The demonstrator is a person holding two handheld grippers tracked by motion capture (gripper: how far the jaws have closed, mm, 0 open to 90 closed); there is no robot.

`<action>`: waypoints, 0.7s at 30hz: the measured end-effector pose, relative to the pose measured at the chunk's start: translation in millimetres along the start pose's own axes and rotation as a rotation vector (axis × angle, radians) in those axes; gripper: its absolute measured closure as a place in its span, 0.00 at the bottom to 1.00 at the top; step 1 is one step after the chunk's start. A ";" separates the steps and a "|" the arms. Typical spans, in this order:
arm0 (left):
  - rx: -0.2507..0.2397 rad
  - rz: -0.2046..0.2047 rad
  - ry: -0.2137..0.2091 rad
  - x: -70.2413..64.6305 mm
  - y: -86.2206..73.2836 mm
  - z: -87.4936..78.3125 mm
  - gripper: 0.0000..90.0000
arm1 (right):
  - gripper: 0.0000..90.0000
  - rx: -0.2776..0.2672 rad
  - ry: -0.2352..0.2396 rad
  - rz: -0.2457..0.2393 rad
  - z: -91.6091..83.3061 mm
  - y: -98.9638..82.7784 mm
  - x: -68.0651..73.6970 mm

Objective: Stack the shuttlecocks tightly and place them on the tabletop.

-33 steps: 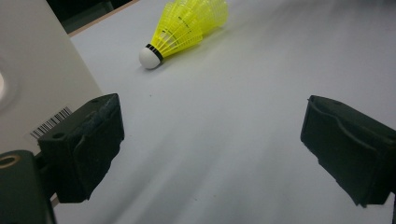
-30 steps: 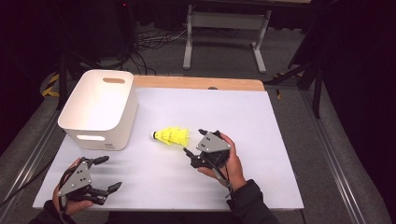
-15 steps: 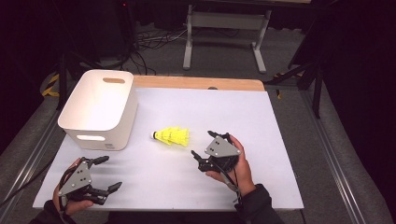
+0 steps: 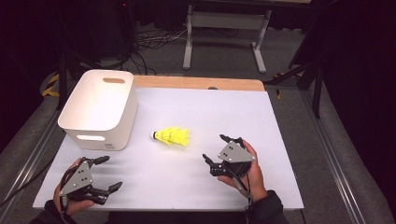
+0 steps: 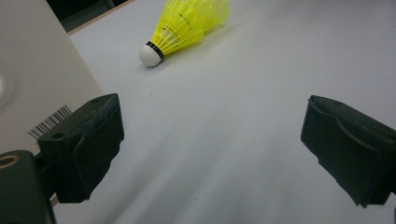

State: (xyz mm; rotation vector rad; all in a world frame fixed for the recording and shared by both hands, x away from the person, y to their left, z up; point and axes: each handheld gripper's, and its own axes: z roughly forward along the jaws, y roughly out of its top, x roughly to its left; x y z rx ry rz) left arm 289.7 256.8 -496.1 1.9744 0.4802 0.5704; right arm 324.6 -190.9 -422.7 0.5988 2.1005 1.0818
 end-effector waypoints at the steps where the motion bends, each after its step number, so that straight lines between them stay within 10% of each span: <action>1: 0.002 0.001 -0.001 -0.1 0.0 0.1 0.08 | 0.22 0.000 -0.002 0.001 -1.5 -1.1 -0.5; 21: 0.007 0.000 0.001 -0.7 -0.5 0.8 0.08 | 0.21 -0.011 -0.034 -0.007 -19.6 -31.9 -3.5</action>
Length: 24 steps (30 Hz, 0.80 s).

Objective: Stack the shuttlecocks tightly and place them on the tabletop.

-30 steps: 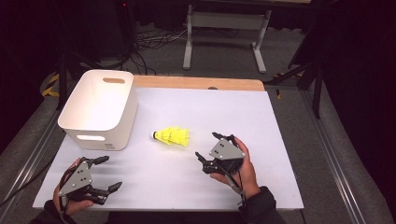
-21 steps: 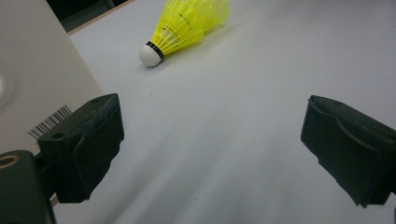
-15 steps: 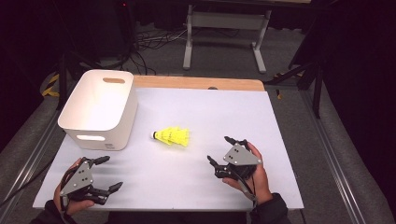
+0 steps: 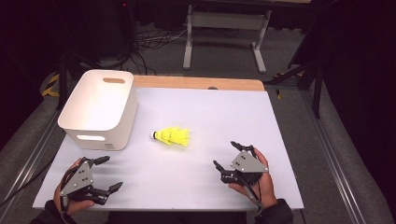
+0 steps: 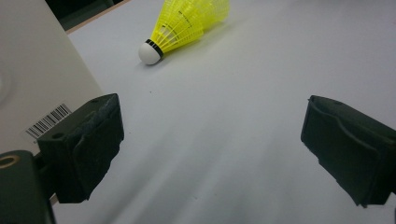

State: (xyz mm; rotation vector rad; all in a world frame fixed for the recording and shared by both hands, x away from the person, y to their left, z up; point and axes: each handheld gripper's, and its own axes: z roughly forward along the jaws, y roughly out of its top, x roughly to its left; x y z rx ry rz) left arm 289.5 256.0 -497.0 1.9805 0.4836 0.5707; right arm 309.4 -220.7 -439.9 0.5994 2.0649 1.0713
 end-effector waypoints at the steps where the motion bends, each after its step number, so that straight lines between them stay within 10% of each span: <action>1: 0.000 0.002 0.001 0.1 0.0 0.0 0.08 | 0.21 -0.001 0.000 0.003 -0.6 -1.5 0.6; 24: 0.000 0.001 0.005 -0.5 0.3 0.1 0.08 | 0.15 -0.017 -0.007 0.061 -15.6 -34.9 -2.4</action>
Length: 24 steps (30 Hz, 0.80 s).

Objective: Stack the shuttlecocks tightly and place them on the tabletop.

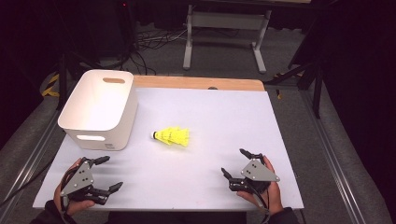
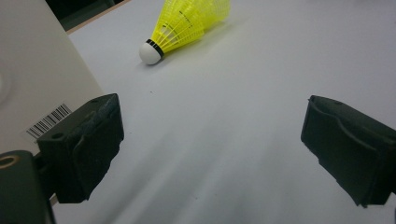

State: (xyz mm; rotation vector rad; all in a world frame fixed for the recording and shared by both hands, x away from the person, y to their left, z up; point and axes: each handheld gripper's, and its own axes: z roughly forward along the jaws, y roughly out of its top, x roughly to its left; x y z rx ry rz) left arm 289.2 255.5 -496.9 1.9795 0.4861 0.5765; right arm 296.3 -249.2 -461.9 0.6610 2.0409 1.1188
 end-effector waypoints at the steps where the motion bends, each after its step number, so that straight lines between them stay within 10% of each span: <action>1: 0.000 0.000 0.000 0.0 0.0 -0.1 0.08 | 0.14 -0.003 -0.002 0.008 -0.5 -2.2 -0.1; 24: -0.006 0.002 -0.008 0.9 0.7 0.5 0.07 | 0.07 -0.012 0.002 0.015 5.1 -12.5 4.5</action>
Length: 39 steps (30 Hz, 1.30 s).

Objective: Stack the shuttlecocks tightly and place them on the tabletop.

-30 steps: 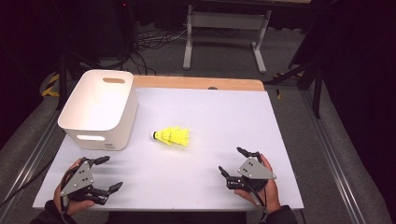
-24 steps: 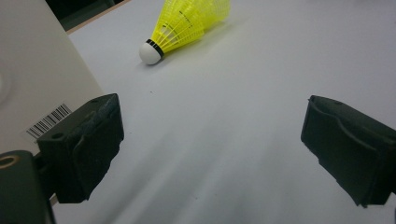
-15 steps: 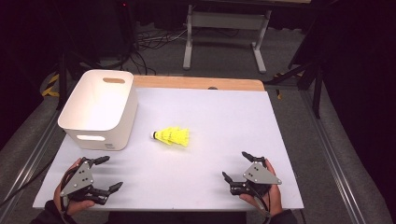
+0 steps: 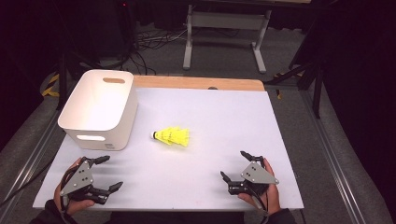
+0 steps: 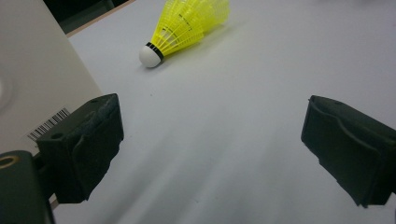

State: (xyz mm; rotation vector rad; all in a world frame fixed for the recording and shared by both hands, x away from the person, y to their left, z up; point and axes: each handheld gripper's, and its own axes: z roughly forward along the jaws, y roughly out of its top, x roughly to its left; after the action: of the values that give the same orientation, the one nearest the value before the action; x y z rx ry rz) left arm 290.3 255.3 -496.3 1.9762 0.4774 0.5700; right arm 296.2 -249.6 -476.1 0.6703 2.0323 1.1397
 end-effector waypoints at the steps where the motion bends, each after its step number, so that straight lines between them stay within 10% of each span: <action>1: 0.000 0.001 0.000 0.0 -0.1 0.0 0.07 | 0.07 -0.001 -0.001 0.000 0.2 0.3 0.1; 39: 0.018 -0.004 0.004 -3.1 -4.9 -2.5 0.07 | 0.08 0.002 0.035 -0.012 20.0 13.0 3.1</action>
State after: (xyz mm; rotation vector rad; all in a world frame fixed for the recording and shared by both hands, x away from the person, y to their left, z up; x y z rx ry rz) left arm 285.9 257.6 -500.3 1.9914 0.4908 0.5683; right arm 311.2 -231.0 -473.1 0.6423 2.0648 1.1504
